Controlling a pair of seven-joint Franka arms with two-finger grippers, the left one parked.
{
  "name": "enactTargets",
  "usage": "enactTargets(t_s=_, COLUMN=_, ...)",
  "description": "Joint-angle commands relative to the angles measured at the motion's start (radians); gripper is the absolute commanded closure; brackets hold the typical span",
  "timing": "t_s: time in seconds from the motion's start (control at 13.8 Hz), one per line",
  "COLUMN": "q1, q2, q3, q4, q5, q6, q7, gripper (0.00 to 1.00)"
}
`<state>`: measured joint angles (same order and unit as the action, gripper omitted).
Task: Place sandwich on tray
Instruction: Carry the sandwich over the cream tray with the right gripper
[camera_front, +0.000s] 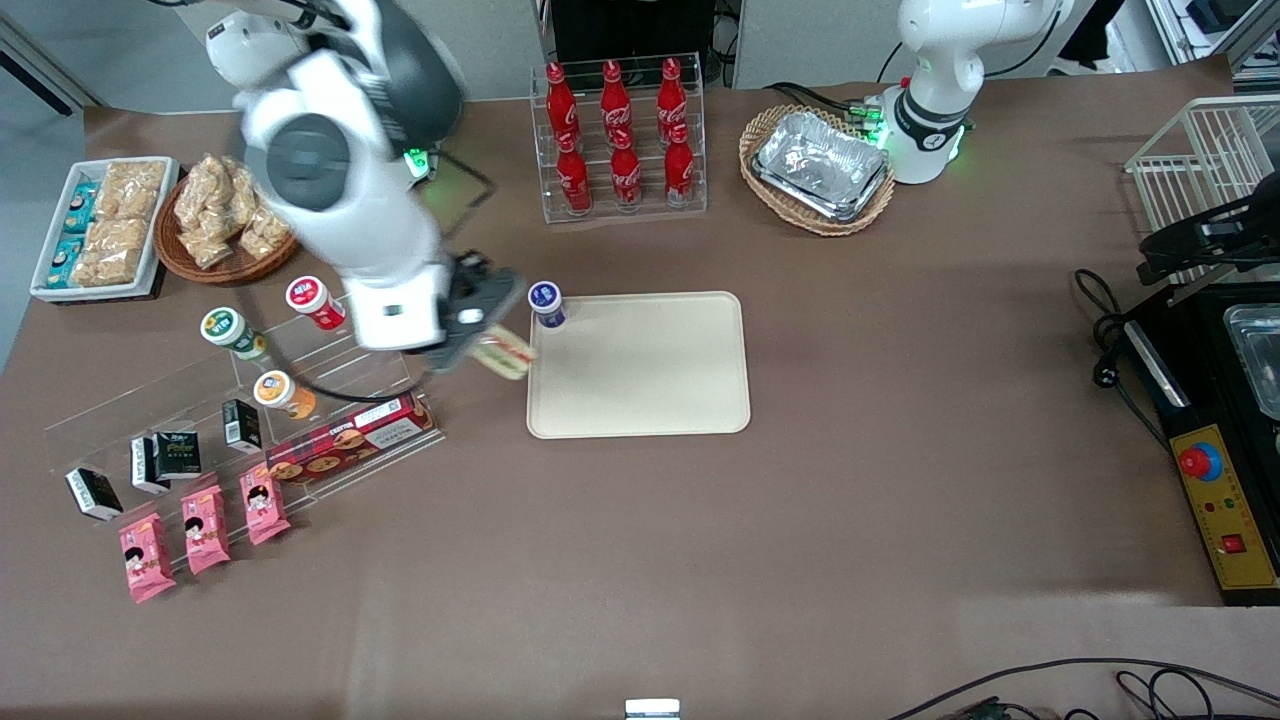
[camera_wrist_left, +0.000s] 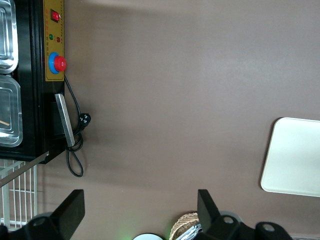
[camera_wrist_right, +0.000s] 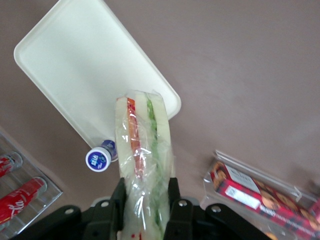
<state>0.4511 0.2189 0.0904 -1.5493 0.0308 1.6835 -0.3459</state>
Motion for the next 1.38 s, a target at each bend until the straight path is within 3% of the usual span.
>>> enactTargets(t_s=0.0, q1=0.09, q2=0.101, q3=-0.001, q4=0.029, q5=-0.032, q6=0.053, q7=-0.015, gripper=0.62)
enactTargets(t_s=0.22, q1=0.167, q2=0.177, q3=-0.001, q4=0.029, q5=-0.092, q6=0.125, q7=-0.015, gripper=0.61)
enactTargets(t_s=0.43, q1=0.215, q2=0.252, q3=-0.001, q4=0.028, q5=-0.112, q6=0.224, q7=-0.018, gripper=0.61)
enactTargets(t_s=0.58, q1=0.247, q2=0.299, q3=-0.001, q4=0.028, q5=-0.166, q6=0.283, q7=-0.012, gripper=0.61)
enactTargets(t_s=0.8, q1=0.268, q2=0.353, q3=-0.003, q4=0.028, q5=-0.173, q6=0.347, q7=-0.012, gripper=0.6)
enactTargets(t_s=0.94, q1=0.29, q2=0.398, q3=-0.003, q4=0.028, q5=-0.195, q6=0.407, q7=-0.012, gripper=0.51)
enactTargets(t_s=1.3, q1=0.301, q2=0.461, q3=-0.003, q4=0.028, q5=-0.241, q6=0.455, q7=-0.012, gripper=0.52)
